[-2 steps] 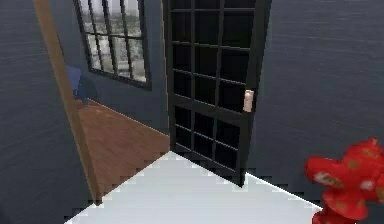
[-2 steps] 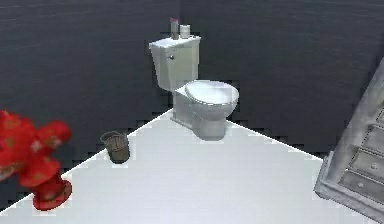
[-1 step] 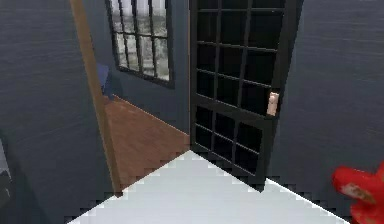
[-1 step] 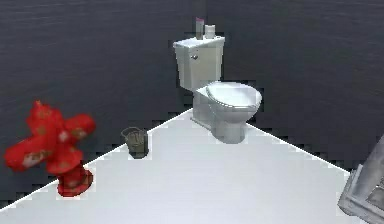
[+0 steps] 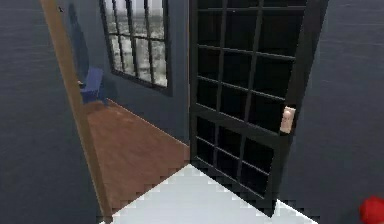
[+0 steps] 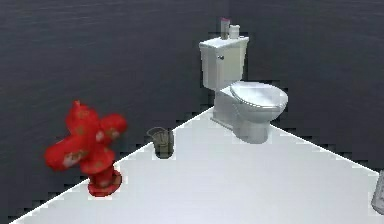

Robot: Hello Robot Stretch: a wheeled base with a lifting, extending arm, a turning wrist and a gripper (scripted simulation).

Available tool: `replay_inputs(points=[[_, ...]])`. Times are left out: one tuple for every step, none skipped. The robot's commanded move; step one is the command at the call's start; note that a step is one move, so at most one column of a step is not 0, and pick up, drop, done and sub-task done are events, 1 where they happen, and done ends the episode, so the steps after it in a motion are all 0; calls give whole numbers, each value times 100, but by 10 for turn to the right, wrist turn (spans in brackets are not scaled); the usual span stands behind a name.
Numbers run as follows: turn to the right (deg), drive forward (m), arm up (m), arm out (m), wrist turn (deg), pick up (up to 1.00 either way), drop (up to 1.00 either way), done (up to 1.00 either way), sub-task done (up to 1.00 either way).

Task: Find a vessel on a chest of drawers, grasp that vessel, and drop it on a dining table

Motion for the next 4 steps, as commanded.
replay_inputs(points=[[-120, 0, 0, 0, 0, 0, 0, 0, 0], [0, 100, 0, 0, 0, 0, 0, 0, 0], [-30, 0, 0, 0, 0, 0, 0, 0, 0], [0, 35, 0, 0, 0, 0, 0, 0, 0]])
